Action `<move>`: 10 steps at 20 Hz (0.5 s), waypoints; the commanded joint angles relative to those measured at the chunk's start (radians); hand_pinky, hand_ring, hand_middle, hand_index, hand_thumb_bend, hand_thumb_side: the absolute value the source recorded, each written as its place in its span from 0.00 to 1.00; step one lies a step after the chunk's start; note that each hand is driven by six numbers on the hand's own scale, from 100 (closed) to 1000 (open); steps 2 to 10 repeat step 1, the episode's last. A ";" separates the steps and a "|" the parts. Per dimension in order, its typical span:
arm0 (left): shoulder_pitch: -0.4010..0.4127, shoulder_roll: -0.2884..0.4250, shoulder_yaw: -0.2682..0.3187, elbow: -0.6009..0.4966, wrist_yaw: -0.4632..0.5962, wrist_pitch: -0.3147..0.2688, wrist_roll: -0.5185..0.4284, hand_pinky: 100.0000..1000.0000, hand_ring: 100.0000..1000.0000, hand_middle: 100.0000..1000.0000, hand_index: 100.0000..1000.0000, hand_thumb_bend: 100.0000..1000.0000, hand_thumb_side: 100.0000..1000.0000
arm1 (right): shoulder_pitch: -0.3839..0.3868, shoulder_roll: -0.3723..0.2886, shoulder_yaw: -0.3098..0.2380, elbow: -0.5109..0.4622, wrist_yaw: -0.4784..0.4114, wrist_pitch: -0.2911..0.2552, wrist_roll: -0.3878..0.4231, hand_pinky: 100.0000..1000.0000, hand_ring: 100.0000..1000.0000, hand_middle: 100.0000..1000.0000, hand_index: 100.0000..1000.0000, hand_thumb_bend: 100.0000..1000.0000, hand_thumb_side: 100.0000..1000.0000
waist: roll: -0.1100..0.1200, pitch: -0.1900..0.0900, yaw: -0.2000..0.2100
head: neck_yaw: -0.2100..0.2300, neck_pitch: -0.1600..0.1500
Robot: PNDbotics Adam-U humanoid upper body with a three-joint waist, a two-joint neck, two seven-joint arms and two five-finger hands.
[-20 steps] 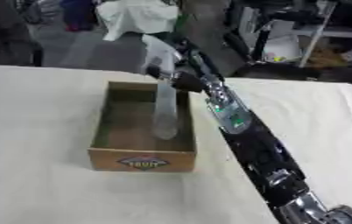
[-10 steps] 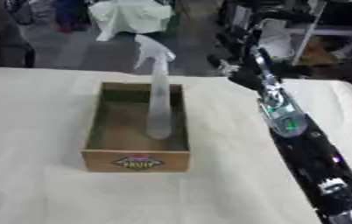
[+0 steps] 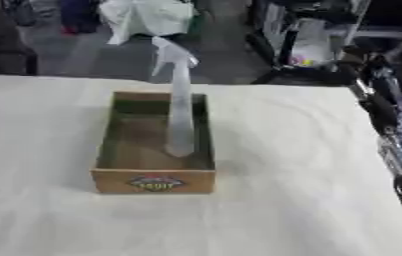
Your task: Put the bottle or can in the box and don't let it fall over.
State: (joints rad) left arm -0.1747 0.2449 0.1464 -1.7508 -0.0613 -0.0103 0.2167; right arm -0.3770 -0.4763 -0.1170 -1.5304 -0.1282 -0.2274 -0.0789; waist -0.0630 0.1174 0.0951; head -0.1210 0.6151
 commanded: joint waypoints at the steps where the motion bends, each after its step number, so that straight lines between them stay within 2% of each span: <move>1: -0.004 0.017 0.010 -0.017 -0.007 0.000 0.005 0.71 0.75 0.62 0.83 0.45 0.72 | 0.038 0.006 -0.040 -0.080 0.003 0.013 -0.025 0.63 0.81 0.86 1.00 0.60 0.60 | 0.003 -0.007 -0.006 | 0.007 0.007; 10: -0.004 0.017 0.010 -0.017 -0.007 0.000 0.005 0.71 0.75 0.62 0.83 0.45 0.72 | 0.038 0.006 -0.040 -0.080 0.003 0.013 -0.025 0.63 0.81 0.86 1.00 0.60 0.60 | 0.003 -0.007 -0.006 | 0.007 0.007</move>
